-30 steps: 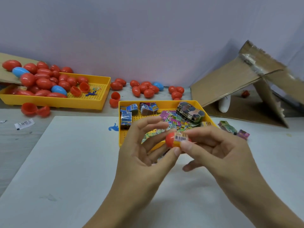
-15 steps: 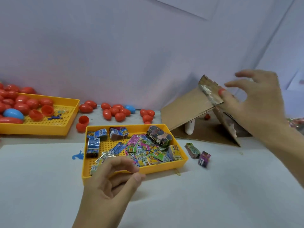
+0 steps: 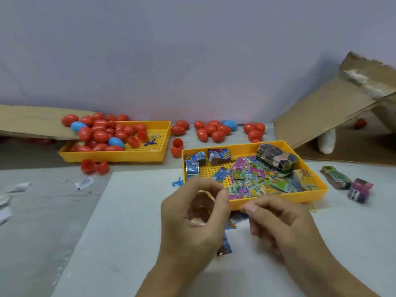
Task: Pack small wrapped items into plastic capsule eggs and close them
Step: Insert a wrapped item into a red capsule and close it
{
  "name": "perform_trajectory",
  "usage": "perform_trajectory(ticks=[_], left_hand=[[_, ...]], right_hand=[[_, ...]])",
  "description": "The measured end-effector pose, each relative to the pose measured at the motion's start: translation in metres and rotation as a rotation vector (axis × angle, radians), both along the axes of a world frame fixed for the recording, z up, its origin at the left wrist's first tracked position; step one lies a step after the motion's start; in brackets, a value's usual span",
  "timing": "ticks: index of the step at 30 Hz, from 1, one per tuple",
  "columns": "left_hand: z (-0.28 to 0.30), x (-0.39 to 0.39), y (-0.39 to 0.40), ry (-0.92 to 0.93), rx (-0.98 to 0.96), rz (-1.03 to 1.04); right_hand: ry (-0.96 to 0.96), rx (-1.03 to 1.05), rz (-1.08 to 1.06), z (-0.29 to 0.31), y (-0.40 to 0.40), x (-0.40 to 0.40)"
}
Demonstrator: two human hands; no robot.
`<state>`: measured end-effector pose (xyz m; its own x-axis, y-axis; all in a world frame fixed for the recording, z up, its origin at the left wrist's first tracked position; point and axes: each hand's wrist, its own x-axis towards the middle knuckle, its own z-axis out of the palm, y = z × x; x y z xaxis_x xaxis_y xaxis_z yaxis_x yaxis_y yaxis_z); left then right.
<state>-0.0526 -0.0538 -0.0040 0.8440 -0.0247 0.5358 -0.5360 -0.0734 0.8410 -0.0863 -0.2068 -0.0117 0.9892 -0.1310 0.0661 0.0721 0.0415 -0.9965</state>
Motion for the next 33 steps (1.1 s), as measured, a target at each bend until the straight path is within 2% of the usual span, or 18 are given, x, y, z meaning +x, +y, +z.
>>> perform_trajectory(ticks=[2, 4, 5, 7, 10, 14, 19, 22, 25, 28, 30, 33], left_hand=[[0.009, 0.022, 0.020, -0.034, -0.109, 0.161], [0.017, 0.058, 0.040, 0.077, -0.236, 0.344], [0.020, 0.077, 0.049, 0.138, -0.228, 0.417], [0.025, 0.116, 0.065, 0.186, -0.068, 0.530], [0.033, 0.165, 0.080, 0.183, 0.274, 0.590], [0.050, 0.212, 0.104, 0.214, 0.618, 0.721], [0.041, 0.249, 0.109, 0.510, 0.919, 0.548], [0.029, 0.265, 0.095, 0.481, 1.160, 0.577], [0.022, 0.271, 0.089, 0.412, 1.282, 0.652], [0.014, 0.269, 0.092, 0.319, 1.278, 0.710], [0.014, 0.262, 0.089, 0.195, 1.205, 0.725], [0.026, 0.231, 0.074, 0.009, 0.796, 0.547]], right_hand=[[-0.002, 0.026, -0.011, -0.003, -0.001, 0.005], [-0.021, 0.027, 0.011, -0.007, -0.001, 0.007], [-0.034, 0.015, 0.025, -0.009, -0.001, 0.008], [-0.058, 0.005, 0.039, -0.012, -0.002, 0.009], [-0.044, 0.034, 0.055, -0.013, -0.005, 0.011], [-0.020, 0.076, 0.075, -0.014, -0.006, 0.013], [0.001, 0.073, 0.103, -0.015, -0.007, 0.015], [0.010, 0.081, 0.096, -0.015, -0.006, 0.015], [0.017, 0.086, 0.092, -0.016, -0.006, 0.016], [0.013, 0.087, 0.098, -0.016, -0.006, 0.016], [0.006, 0.084, 0.094, -0.017, -0.007, 0.016], [-0.002, 0.070, 0.096, -0.019, -0.008, 0.017]])
